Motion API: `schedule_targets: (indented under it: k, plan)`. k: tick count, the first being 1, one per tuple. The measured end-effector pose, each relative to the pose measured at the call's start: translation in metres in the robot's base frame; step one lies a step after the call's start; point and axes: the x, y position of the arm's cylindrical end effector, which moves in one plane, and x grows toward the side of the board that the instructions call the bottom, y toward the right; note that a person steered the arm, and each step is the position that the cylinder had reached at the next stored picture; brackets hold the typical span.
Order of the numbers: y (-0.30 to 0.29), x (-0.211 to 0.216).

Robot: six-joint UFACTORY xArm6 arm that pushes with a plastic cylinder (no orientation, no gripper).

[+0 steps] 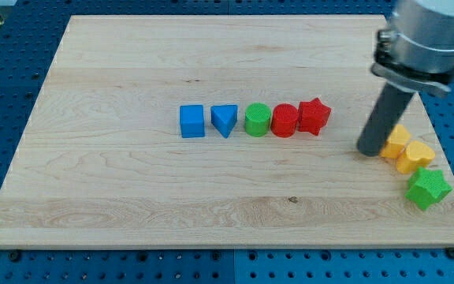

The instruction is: Slide the red star towards the center right

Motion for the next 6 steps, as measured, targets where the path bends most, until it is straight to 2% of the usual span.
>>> schedule_targets:
  k: [2, 3, 6]
  plan:
    - [0.007, 0.000]
    - [-0.018, 0.002]
    - [-0.036, 0.002]
